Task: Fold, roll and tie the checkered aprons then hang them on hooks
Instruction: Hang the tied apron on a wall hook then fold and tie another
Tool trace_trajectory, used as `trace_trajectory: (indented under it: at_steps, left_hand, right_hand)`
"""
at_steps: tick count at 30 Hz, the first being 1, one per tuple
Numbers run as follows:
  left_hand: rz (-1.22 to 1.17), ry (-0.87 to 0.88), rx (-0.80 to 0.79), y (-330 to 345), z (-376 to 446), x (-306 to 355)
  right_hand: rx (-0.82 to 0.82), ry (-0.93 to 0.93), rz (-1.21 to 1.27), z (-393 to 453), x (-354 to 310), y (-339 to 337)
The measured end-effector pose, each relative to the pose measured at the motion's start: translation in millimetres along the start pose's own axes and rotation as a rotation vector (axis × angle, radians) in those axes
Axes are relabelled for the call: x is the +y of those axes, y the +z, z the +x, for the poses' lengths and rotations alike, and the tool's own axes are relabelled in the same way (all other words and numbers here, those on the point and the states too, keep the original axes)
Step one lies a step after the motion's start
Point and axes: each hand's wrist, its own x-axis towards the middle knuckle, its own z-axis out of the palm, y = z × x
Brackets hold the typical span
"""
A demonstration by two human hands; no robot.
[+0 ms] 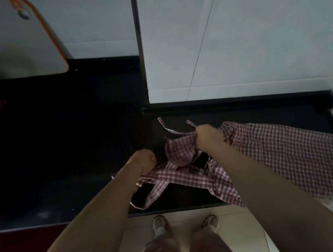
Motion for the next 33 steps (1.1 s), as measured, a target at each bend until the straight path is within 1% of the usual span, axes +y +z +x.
trace_trajectory:
  at_steps: [1,3,4,5,6,7,8,9,10,11,12,13,14,16,17,19,21,23,26,28,29,30,31,32,33]
  left_hand:
    - [0.052,-0.009,-0.11,-4,-3,-2]
    - [0.101,-0.113,-0.408,-14,-12,-9]
    - [0.078,-0.184,-0.536,-19,-15,-13]
    - [0.059,-0.227,-0.584,-24,-16,-14]
    - [0.021,-0.245,-0.532,-29,-15,-13]
    - [-0.025,-0.24,-0.355,-33,-11,-10]
    - [-0.089,-0.209,-0.103,-36,-4,-4]
    - [-0.208,-0.186,0.121,-39,2,2]
    - [-0.354,-0.157,0.271,-38,8,11]
    - [-0.471,-0.149,0.297,-36,13,21]
    - [-0.564,-0.153,0.271,-33,18,30]
    - [-0.6,-0.18,0.218,-28,21,36]
    - [-0.618,-0.203,0.173,-22,25,45]
    - [-0.646,-0.252,0.133,-12,26,56]
    - [-0.667,-0.257,0.139,-7,26,61]
    - [-0.744,-0.26,0.167,1,29,71]
    - [-0.839,-0.322,0.255,4,28,71]
    - [-0.905,-0.419,0.376,0,24,61]
    - [-0.871,-0.569,0.6,-10,14,36]
    - [-0.694,-0.655,0.763,-15,9,25]
    - [-0.569,-0.631,0.863,-16,9,22]
    - [-0.45,-0.53,0.961,-17,9,22]
    - [-0.337,-0.368,1.028,-16,10,26]
    - [-0.23,-0.194,1.029,-16,8,35]
    - [-0.139,-0.044,0.967,-14,6,46]
  right_hand:
    - [0.12,0.035,0.067,0,2,-1]
    - [0.316,0.072,0.216,1,2,-6]
    - [0.358,0.053,0.273,3,1,-8]
    - [0.351,-0.001,0.319,4,0,-11]
    - [0.319,-0.08,0.36,4,-2,-14]
    - [0.292,-0.155,0.389,3,-4,-15]
    - [0.301,-0.197,0.409,2,-3,-16]
    - [0.353,-0.197,0.418,-1,-3,-16]
    - [0.438,-0.151,0.407,-2,1,-15]
    - [0.52,-0.069,0.385,-6,7,-15]
    - [0.572,0.039,0.361,-8,13,-13]
    - [0.586,0.166,0.345,-11,22,-12]
    - [0.554,0.31,0.333,-15,35,-11]
    - [0.363,0.554,0.334,-21,55,-5]
    - [0.251,0.621,0.343,-24,64,-2]
    - [0.068,0.671,0.374,-26,79,8]
    - [-0.075,0.671,0.406,-26,87,22]
    - [-0.149,0.627,0.399,-26,89,34]
    - [-0.128,0.483,0.375,-20,82,46]
    - [-0.112,0.347,0.322,-17,74,48]
    - [-0.109,0.282,0.284,-15,68,49]
    - [-0.108,0.222,0.25,-14,62,49]
    - [-0.106,0.162,0.224,-11,56,51]
    - [-0.105,0.104,0.203,-10,49,51]
    - [-0.097,0.06,0.192,-8,44,50]
